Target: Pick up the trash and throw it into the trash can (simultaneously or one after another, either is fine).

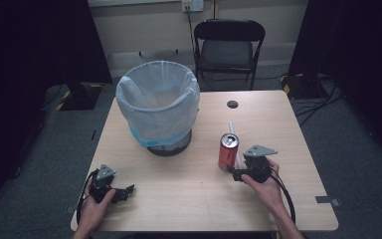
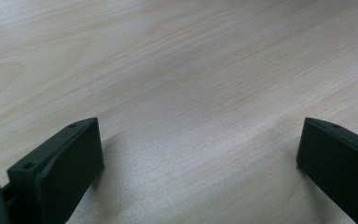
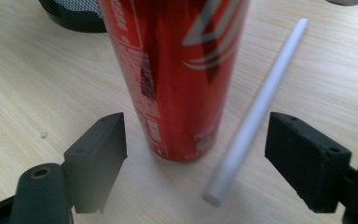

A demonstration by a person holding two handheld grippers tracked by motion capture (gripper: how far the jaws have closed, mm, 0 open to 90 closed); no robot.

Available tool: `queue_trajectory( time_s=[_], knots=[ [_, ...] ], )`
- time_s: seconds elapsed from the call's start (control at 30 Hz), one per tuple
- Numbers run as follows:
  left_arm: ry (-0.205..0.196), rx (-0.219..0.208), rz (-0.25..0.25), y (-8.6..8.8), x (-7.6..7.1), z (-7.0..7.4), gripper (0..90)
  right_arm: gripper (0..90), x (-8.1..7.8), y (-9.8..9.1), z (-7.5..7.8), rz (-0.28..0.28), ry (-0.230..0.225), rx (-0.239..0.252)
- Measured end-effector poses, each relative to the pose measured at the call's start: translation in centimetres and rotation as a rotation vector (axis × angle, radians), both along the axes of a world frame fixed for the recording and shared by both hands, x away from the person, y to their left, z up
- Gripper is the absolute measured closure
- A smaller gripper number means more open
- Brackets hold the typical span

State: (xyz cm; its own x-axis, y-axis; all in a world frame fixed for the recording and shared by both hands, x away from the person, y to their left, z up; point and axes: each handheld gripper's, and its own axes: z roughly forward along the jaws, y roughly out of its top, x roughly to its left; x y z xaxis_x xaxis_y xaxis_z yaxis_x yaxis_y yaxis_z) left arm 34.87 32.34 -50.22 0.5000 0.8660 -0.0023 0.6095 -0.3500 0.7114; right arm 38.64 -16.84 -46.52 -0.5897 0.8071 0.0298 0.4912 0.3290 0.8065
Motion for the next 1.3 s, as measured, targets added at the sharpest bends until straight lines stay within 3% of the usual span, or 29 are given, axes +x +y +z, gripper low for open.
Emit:
queue_trajectory(
  time_s=[0.5, 0.63, 1.1, 1.3],
  knots=[
    [-0.001, -0.001, 0.000, 0.0, 0.0, 0.0, 0.0, 22.8, 1.4, 1.6, -1.4, 0.025, -0.006, 0.006],
    [-0.001, 0.000, 0.000, 0.0, 0.0, 0.0, 0.0, 21.5, 1.7, 1.8, -1.7, 0.021, 0.002, 0.036],
    [0.000, -0.002, -0.001, 0.0, 0.0, 0.0, 0.0, 32.8, 2.1, 2.7, -2.5, 0.016, 0.010, -0.014],
    [-0.001, -0.001, 0.000, 0.0, 0.0, 0.0, 0.0, 33.6, 2.1, 2.7, -2.4, 0.033, 0.002, -0.001]
  ],
)
